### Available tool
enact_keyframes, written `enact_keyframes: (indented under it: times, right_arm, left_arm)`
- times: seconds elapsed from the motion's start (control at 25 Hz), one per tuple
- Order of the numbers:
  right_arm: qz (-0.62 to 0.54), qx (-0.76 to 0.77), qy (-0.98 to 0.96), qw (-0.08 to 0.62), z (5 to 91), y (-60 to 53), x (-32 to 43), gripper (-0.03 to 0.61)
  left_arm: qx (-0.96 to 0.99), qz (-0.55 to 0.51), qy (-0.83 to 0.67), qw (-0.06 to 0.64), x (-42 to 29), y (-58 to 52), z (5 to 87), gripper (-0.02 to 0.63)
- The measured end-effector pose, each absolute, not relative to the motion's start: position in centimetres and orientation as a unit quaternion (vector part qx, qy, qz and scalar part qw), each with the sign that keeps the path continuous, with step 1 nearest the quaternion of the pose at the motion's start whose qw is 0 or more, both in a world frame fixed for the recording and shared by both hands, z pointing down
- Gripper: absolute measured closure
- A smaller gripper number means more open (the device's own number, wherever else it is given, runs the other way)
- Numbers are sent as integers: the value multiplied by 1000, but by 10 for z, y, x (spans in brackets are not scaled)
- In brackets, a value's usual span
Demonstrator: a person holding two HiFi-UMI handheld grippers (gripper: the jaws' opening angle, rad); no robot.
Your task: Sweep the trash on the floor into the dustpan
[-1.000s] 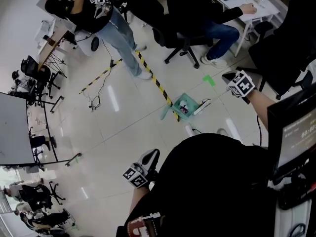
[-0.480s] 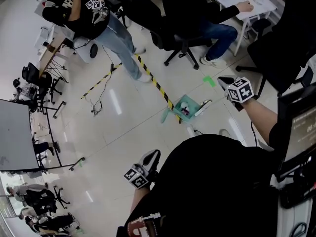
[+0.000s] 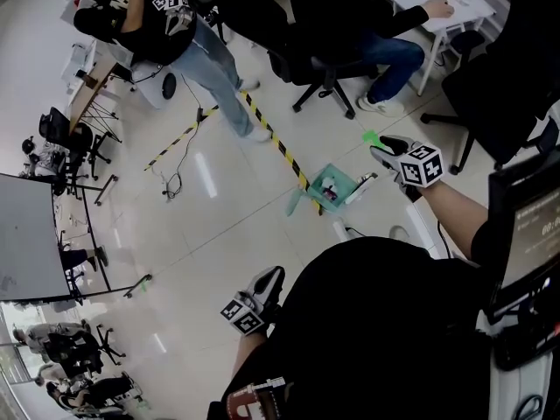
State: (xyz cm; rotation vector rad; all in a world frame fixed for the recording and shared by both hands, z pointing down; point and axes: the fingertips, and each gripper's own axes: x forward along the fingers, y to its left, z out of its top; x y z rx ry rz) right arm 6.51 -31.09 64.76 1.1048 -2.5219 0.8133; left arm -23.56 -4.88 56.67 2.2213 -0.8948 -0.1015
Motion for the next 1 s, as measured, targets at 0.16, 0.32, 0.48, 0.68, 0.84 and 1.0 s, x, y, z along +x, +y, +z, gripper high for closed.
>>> enact_keyframes:
  times: [0.16, 0.32, 0.48, 0.68, 0.84, 1.0]
  right_arm:
    - [299, 352, -881, 106, 643, -307, 48, 336]
    - [315, 329, -886, 89, 640, -304, 36, 302]
    - [325, 314, -888, 79, 642, -300, 27, 199]
    - [281, 281, -902, 169, 668, -277, 10, 259]
    - [250, 242, -908, 234, 680, -263, -4, 289]
    - [224, 220, -898, 308, 697, -256, -4, 320]
  left_arm:
    - [862, -42, -350, 364, -238, -49, 567, 618]
    - [861, -42, -352, 366, -238, -50, 568, 618]
    - [860, -43, -351, 368, -239, -51, 567, 618]
    - [857, -41, -353, 372, -241, -49, 569, 618]
    - [858, -38, -350, 374, -239, -47, 571, 618]
    - [858, -37, -349, 374, -237, -46, 573, 618]
